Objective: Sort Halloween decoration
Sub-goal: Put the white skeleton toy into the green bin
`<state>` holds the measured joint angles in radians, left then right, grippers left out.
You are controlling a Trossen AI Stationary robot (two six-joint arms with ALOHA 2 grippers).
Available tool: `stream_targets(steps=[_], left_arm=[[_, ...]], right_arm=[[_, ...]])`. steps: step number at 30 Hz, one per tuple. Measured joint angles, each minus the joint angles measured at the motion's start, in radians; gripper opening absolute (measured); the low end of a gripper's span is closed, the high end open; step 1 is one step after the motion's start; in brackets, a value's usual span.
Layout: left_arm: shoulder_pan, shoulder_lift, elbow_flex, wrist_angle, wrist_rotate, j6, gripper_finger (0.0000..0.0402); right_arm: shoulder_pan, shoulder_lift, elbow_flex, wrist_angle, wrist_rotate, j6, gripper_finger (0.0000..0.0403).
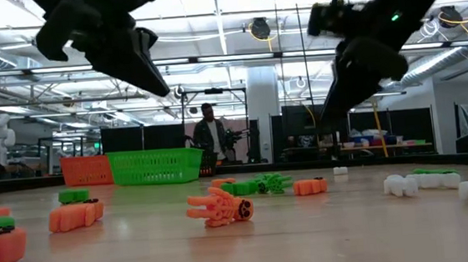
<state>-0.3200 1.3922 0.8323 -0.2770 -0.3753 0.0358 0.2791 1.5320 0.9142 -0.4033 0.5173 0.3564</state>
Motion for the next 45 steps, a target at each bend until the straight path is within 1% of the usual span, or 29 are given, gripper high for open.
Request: stream_targets(steps=[5, 7, 10, 16, 19, 21, 23, 26, 28, 34, 45], left_arm=[[-0.026, 0.0, -0.068, 0.127, -0.023, -0.01, 0.0001], [-0.03, 0.0, -0.098, 0.171, -0.025, -0.023, 0.0001], [-0.03, 0.0, -0.114, 0.187, -0.026, -0.031, 0.0001], [-0.03, 0.0, -0.117, 0.208, -0.025, -0.031, 0.0001], [-0.03, 0.0, -0.117, 0.223, -0.025, -0.032, 0.0001], [-0.03, 0.0, -0.117, 0.222, -0.025, -0.032, 0.0001], [-0.03, 0.0, -0.117, 0.222, -0.025, -0.042, 0.0001], [-0.03, 0.0, -0.117, 0.223, -0.025, -0.057, 0.0001], [-0.03, 0.0, -0.117, 0.235, -0.024, -0.057, 0.0001], [-0.03, 0.0, -0.117, 0.279, -0.023, -0.049, 0.0001], [-0.03, 0.0, -0.117, 0.293, -0.019, -0.049, 0.0001]], right_arm=[[-0.157, -0.001, 0.0, -0.012, -0.192, -0.197, 0.0149], [-0.207, -0.001, 0.0, -0.016, -0.23, -0.306, 0.0157], [-0.267, -0.001, 0.0, -0.038, -0.243, -0.452, 0.017], [-0.385, -0.002, 0.0, -0.107, -0.364, -0.568, 0.019], [-0.419, -0.002, 0.0, -0.155, -0.37, -0.641, 0.0197], [-0.438, -0.002, 0.0, -0.168, -0.392, -0.682, 0.0199], [-0.45, -0.001, 0.0, -0.163, -0.413, -0.721, 0.0199], [-0.458, 0.004, 0.0, -0.162, -0.414, -0.786, 0.0199], [-0.462, 0.003, -0.011, -0.131, -0.415, -0.814, 0.0199], [-0.478, 0.004, -0.052, -0.041, -0.415, -0.822, 0.0199], [-0.501, 0.004, -0.1, -0.027, -0.418, -0.841, 0.0199]])
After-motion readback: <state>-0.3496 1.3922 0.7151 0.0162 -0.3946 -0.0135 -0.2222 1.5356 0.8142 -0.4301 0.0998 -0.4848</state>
